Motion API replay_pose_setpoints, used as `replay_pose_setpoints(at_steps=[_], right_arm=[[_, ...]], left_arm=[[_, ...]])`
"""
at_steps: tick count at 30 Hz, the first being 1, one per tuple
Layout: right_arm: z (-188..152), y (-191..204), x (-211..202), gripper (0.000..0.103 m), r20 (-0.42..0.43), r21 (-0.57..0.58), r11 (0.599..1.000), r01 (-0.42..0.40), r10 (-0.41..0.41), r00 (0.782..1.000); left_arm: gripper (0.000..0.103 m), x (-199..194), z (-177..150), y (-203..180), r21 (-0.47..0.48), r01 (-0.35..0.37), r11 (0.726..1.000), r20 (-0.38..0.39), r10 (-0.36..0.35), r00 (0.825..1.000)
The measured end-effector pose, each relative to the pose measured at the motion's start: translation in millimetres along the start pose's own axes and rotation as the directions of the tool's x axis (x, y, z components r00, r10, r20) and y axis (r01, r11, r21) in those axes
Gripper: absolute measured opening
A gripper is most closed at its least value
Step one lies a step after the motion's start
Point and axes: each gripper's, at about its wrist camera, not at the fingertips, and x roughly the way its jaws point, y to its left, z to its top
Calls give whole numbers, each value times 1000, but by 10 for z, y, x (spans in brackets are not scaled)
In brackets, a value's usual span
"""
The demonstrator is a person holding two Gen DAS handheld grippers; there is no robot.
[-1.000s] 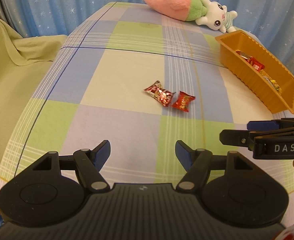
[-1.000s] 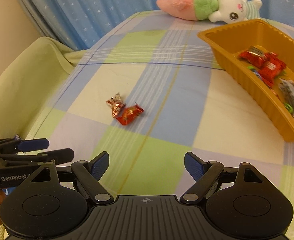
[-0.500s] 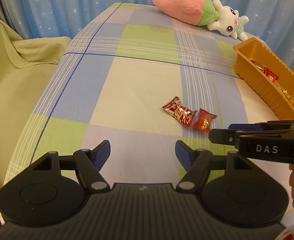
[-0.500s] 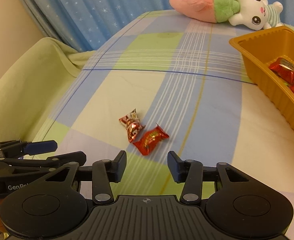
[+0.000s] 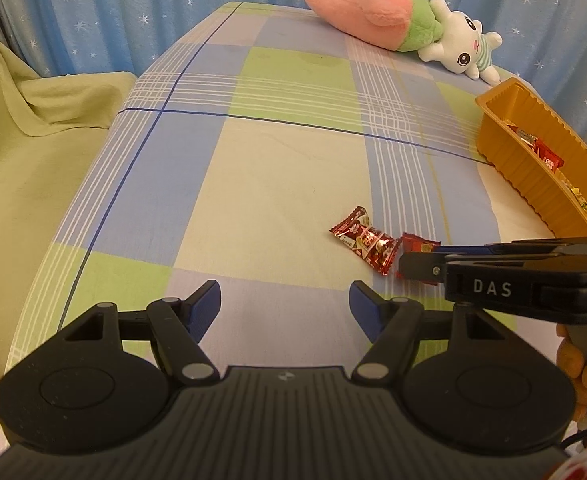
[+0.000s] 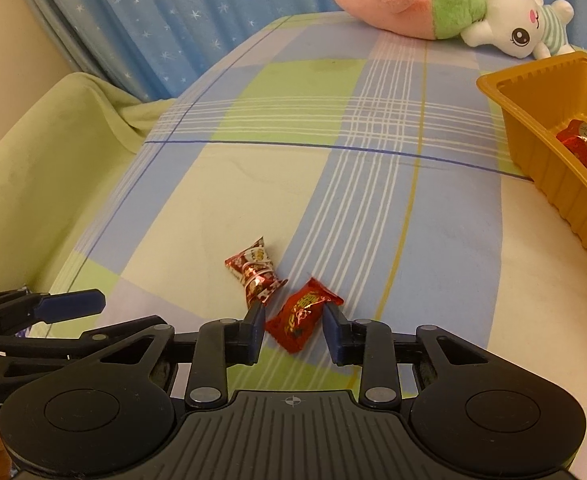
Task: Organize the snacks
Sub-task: 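Grasp the red-white wrapped candy with the left tool while the right grasps the small red candy, then carry both held red candies over the orange tray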
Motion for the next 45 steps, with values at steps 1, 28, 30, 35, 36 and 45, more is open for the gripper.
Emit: replay_pose_setpoints(at_steps=[1, 28, 30, 35, 36, 45], right_arm=[[5, -2, 11, 31, -2, -4, 1000, 2, -2, 1000], [82, -675, -158, 22, 20, 80, 993, 90, -92, 996], [82, -683, -167, 22, 21, 84, 992, 91, -93, 995], [91, -684, -163, 22, 18, 89, 992, 93, -95, 995], [90, -683, -162, 22, 19, 90, 992, 93, -95, 995], [100, -666, -143, 23, 18, 92, 990, 102, -104, 994]], left_arm=[[68, 8, 7, -5, 1, 1, 1000, 0, -1, 1000], [51, 579, 340, -500, 21, 162, 986, -51, -161, 986], [51, 619, 345, -545, 36, 161, 986, -50, -159, 986], [43, 673, 342, -639, 105, 130, 986, -28, -128, 991], [39, 677, 341, -642, 118, 122, 986, -24, -120, 992], [22, 647, 291, -534, 160, 93, 983, -12, -93, 996]])
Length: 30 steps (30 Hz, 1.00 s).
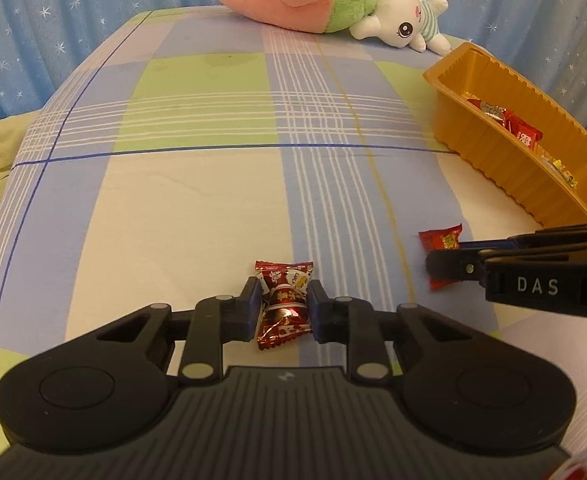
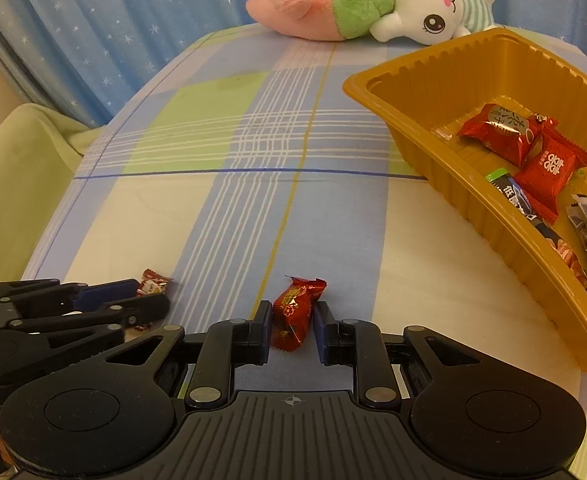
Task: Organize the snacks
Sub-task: 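Carry both held red candies over the orange tray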
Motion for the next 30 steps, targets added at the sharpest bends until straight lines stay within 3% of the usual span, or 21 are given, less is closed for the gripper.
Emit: replay_pose_setpoints(at_steps=[16, 30], right_arm=[[-86, 142, -80, 22, 13, -74, 997, -12, 13, 1000], [-371, 90, -456, 22, 30, -45, 998, -34, 35, 999]], left_arm=[[18, -206, -180, 86, -26, -23, 999, -10, 22, 1000], [18, -551, -374, -59, -14, -1, 1000, 16, 1, 1000]])
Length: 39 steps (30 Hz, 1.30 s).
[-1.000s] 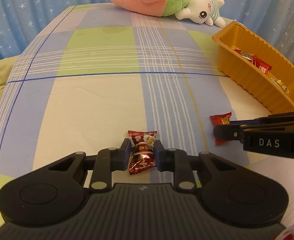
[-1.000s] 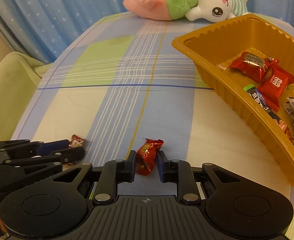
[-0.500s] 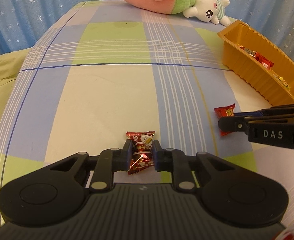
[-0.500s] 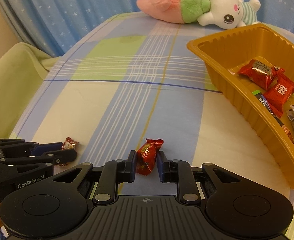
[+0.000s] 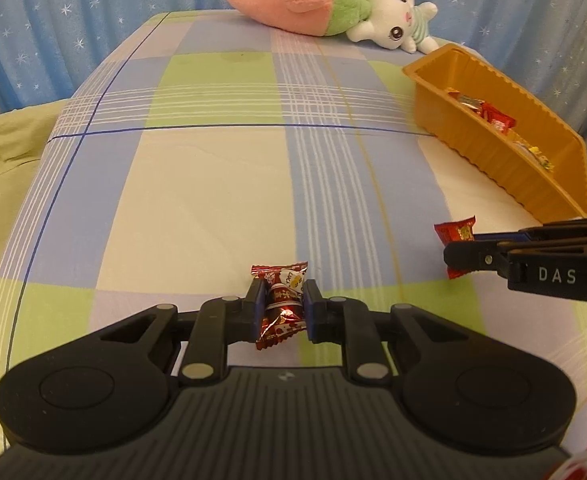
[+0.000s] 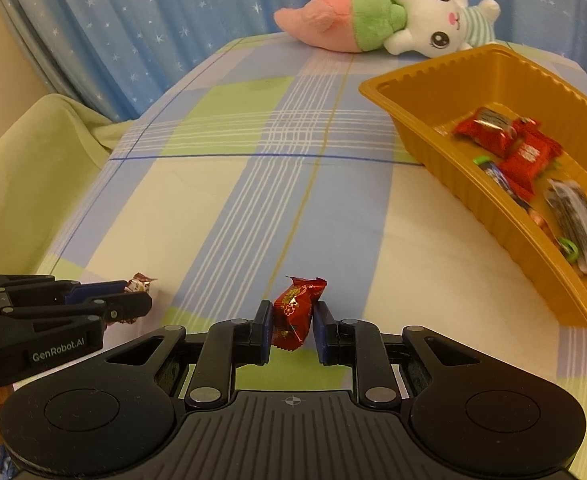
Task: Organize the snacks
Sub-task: 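Carry both held red candies over the orange tray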
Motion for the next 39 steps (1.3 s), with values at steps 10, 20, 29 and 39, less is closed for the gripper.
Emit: replay_pose_setpoints(at_steps=[10, 20, 29, 39], right_arm=[[-236, -163, -435, 22, 24, 32, 999, 8, -9, 1000], [-378, -469, -897, 22, 66, 77, 997, 30, -35, 997], [-342, -855, -1280, 22, 123, 108, 993, 51, -65, 990], [-34, -1335, -1524, 22, 189, 110, 991, 82, -102, 977]], left_arm=[[18, -239, -50, -363, 48, 57, 997, 33, -59, 998], [18, -430, 95, -895, 109, 133, 985, 76, -141, 987], [18, -493, 301, -1426, 166, 169, 972, 110, -189, 976], [18, -423, 681, -1929, 194, 180, 964, 151, -211, 966]])
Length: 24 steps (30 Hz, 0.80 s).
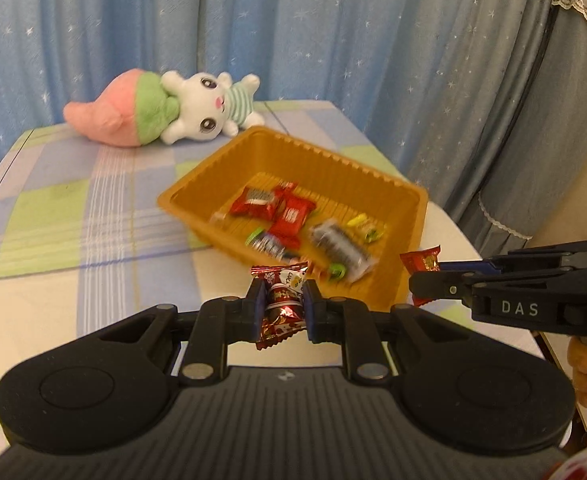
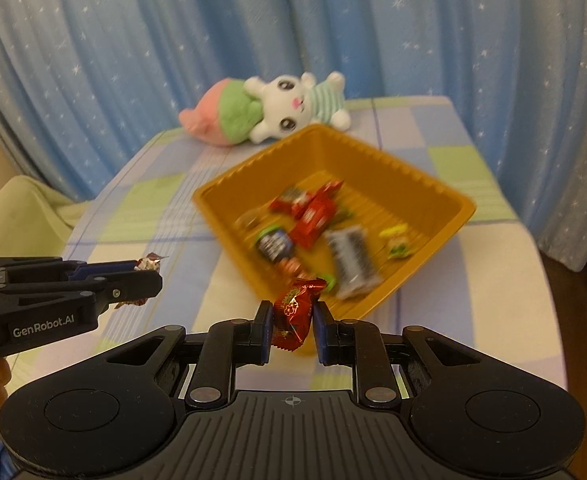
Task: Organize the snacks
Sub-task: 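Carry both held red candies over the orange tray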
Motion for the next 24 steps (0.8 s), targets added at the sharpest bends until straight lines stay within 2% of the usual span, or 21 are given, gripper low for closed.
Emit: replay_pose_setpoints(at_steps=[11, 24], right_arm=[[404, -367, 156, 22, 29, -13, 1000, 23, -22, 999], [577, -701, 434, 22, 5, 14, 1000, 21, -21, 1000]], left_arm=[[18, 372, 434, -244, 3, -22, 1000, 29, 22, 999], [18, 981, 595, -385, -18, -47, 999, -37, 46, 998]])
